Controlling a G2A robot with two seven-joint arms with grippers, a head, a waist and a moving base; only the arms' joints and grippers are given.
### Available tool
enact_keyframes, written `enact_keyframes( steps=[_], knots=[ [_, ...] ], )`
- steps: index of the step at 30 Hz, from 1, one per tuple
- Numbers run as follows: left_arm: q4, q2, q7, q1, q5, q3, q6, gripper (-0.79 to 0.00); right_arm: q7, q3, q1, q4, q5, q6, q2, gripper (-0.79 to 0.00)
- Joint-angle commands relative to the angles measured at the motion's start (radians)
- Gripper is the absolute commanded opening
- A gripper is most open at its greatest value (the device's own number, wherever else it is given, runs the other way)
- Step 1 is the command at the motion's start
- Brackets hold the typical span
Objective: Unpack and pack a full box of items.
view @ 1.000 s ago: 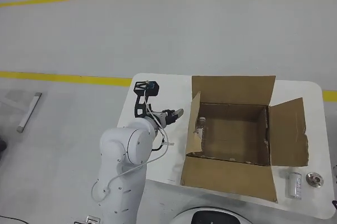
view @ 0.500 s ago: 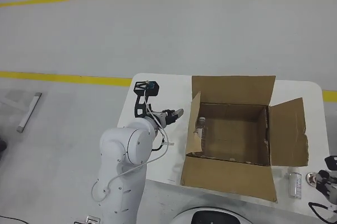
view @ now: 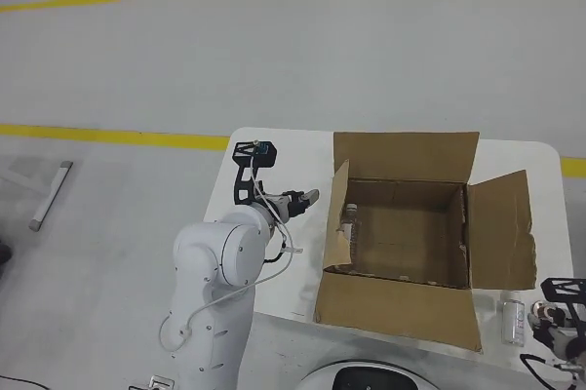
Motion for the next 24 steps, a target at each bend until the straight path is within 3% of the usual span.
enact_keyframes(
  steps=[1, 3, 4, 8, 24],
  knots=[
    [0.000, 0.000, 0.000, 0.000, 0.000, 0.000, 0.000, 0.000, 0.007, -0.014, 0.010, 0.013, -0.006, 0.000, 0.000, -0.422],
    [0.000, 0.000, 0.000, 0.000, 0.000, 0.000, 0.000, 0.000, 0.014, -0.026, 0.023, 0.026, -0.014, -0.002, 0.000, -0.397],
    [0.000, 0.000, 0.000, 0.000, 0.000, 0.000, 0.000, 0.000, 0.016, -0.032, 0.029, 0.033, -0.020, -0.004, 0.001, -0.299],
    [0.000, 0.000, 0.000, 0.000, 0.000, 0.000, 0.000, 0.000, 0.035, -0.052, 0.052, 0.057, -0.034, -0.011, 0.002, -0.256],
    [0.000, 0.000, 0.000, 0.000, 0.000, 0.000, 0.000, 0.000, 0.064, -0.122, 0.123, 0.133, -0.090, -0.015, 0.003, -0.348]
  ],
)
